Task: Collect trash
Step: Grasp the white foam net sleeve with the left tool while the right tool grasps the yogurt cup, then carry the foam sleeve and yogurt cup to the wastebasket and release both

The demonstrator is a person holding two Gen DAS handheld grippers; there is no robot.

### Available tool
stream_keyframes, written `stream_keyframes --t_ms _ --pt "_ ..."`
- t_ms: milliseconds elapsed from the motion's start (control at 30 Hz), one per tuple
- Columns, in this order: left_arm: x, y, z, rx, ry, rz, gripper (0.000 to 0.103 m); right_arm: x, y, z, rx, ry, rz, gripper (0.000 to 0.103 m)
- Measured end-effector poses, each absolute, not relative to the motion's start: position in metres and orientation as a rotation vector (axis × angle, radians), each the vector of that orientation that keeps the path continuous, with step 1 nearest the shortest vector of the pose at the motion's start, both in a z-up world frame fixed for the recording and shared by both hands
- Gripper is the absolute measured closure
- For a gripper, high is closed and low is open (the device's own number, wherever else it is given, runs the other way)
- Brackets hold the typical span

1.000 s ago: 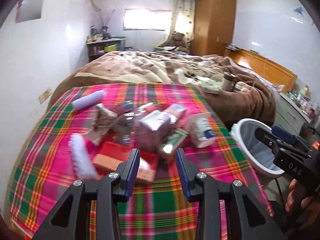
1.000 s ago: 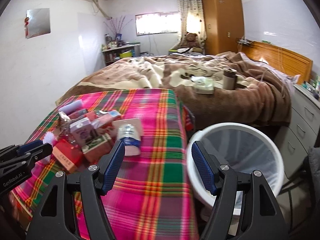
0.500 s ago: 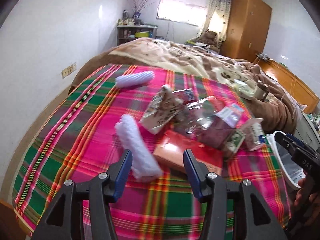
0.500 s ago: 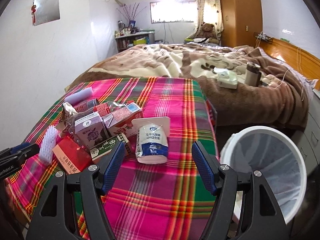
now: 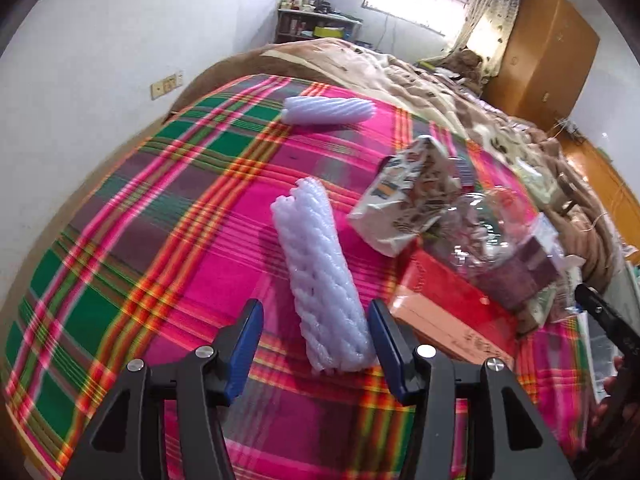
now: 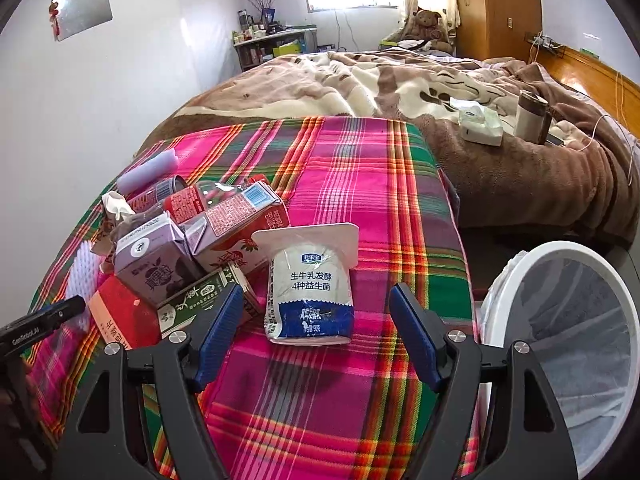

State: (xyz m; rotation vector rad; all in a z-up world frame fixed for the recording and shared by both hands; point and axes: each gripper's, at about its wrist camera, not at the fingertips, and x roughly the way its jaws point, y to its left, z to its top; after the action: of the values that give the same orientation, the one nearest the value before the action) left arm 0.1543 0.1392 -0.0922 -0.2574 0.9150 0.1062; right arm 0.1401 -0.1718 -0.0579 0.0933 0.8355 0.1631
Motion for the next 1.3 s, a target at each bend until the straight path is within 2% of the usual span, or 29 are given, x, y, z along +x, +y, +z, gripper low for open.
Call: stream_keyframes --t_ms 200,767,800,833,900,933,967,1033,1300 --pt "0.157 0.145 -0.088 -0.179 0.911 0.144 0.049 0.146 -0.169 -0.063 0.078 0.873 0.178 0.027" --pt "0.188 0.158 -0.099 -0.306 0.914 0.131 0.049 0.157 -0.168 -0.067 0.05 0.896 0.179 0.027" --pt "0.188 0.16 -0.099 -0.315 0.909 0.133 0.054 0.157 -0.168 -0.068 0.053 0.896 0.18 0.027" --pt "0.187 0.161 -0.098 -0.319 0.905 0.138 0.064 0.157 -0.167 -0.069 0.055 0.897 0.183 0.027" --pt "0.187 0.161 -0.098 -0.315 0.899 0.136 0.072 0.156 -0.167 -0.069 0.06 0.895 0.191 0.027" --pt "0.187 0.161 -0.098 -0.32 0.899 0.132 0.074 0.156 -0.167 -0.069 0.062 0.893 0.194 0.031" --pt "0.187 0.161 -0.099 -0.325 0.9 0.127 0.076 0.155 -0.167 -0.069 0.063 0.89 0.199 0.04" --pt "0.187 0.16 -0.099 -0.325 0.897 0.125 0.077 0.155 -0.167 -0.069 0.068 0.892 0.204 0.05" --pt "0.179 0.148 -0.089 -0.29 0.86 0.096 0.077 0.15 -0.166 -0.067 0.075 0.872 0.203 0.051"
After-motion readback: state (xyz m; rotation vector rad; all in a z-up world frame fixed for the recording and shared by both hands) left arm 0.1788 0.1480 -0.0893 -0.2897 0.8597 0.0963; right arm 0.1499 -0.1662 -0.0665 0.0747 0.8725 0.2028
